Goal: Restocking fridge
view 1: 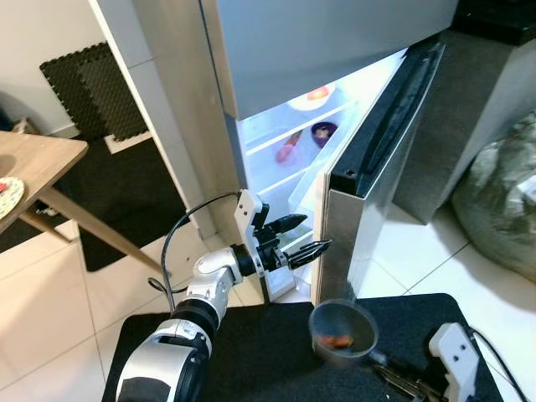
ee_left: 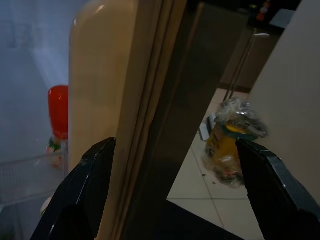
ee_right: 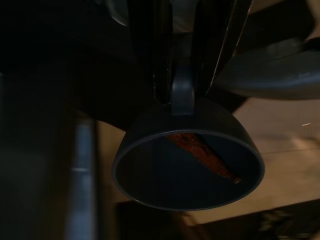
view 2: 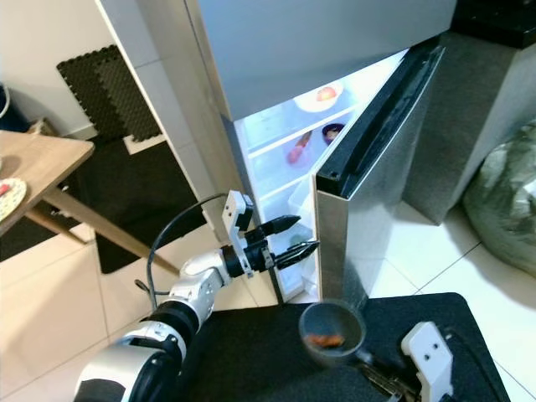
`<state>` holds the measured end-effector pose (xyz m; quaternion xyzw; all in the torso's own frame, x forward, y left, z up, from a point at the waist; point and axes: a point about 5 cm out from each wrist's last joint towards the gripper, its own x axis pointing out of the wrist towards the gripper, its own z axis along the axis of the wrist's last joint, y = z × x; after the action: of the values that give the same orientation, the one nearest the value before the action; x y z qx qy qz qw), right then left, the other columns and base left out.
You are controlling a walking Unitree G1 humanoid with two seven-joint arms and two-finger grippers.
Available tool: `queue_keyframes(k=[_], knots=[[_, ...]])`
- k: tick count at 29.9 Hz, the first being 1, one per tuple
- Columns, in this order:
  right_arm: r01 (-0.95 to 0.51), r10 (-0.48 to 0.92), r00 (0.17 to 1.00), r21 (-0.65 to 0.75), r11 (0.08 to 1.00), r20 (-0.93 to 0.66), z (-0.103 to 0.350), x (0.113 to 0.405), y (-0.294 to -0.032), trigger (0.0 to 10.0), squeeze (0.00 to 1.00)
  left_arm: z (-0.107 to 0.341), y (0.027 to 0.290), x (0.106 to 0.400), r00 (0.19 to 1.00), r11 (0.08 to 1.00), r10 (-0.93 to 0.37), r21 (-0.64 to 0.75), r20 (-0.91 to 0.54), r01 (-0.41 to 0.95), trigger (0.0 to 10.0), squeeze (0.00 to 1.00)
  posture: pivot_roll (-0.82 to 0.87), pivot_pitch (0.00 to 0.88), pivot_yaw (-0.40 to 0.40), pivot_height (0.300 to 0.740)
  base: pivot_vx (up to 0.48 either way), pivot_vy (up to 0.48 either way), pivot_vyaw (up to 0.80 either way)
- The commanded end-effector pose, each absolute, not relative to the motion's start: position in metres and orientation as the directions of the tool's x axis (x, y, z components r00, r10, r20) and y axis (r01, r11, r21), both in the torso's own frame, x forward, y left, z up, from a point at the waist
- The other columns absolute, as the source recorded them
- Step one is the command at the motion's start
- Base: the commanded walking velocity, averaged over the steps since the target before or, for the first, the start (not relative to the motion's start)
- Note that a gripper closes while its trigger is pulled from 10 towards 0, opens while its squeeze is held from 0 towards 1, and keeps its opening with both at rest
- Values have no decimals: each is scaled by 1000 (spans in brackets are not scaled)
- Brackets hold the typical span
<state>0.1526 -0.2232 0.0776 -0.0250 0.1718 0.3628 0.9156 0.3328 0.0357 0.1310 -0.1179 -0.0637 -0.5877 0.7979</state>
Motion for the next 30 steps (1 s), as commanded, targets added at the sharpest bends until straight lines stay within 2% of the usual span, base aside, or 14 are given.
queue_keyframes(k=[1, 8, 11, 20, 24, 30], knots=[[-717, 705, 637, 99, 690, -311, 83, 153, -213, 10000, 0, 126, 20, 324, 279, 246, -923, -150, 267, 958, 10000, 0, -345, 81, 135, 740, 0, 0, 0], [-755, 743, 608, 84, 650, -281, 89, 162, -199, 10000, 0, 123, -1, 310, 224, 178, -928, -173, 297, 969, 10000, 0, -346, 76, 136, 740, 0, 0, 0], [-785, 769, 576, 74, 615, -278, 89, 168, -188, 10000, 0, 122, -19, 297, 176, 120, -930, -186, 322, 975, 10000, 0, -344, 75, 134, 740, 0, 0, 0], [-795, 757, 568, 22, 606, -324, 84, 182, -179, 10000, 0, 127, -42, 279, 119, 33, -917, -224, 380, 974, 10000, 0, -330, 68, 126, 740, 0, 0, 0], [-802, 758, 556, 21, 597, -340, 82, 182, -178, 10000, 0, 128, -43, 277, 114, 32, -917, -216, 381, 976, 10000, 0, -330, 68, 126, 740, 0, 0, 0], [-813, 745, 531, 5, 582, -405, 74, 181, -180, 10000, 0, 132, -23, 293, 207, 135, -904, -211, 373, 968, 10000, 0, -330, 68, 126, 740, 0, 0, 0]])
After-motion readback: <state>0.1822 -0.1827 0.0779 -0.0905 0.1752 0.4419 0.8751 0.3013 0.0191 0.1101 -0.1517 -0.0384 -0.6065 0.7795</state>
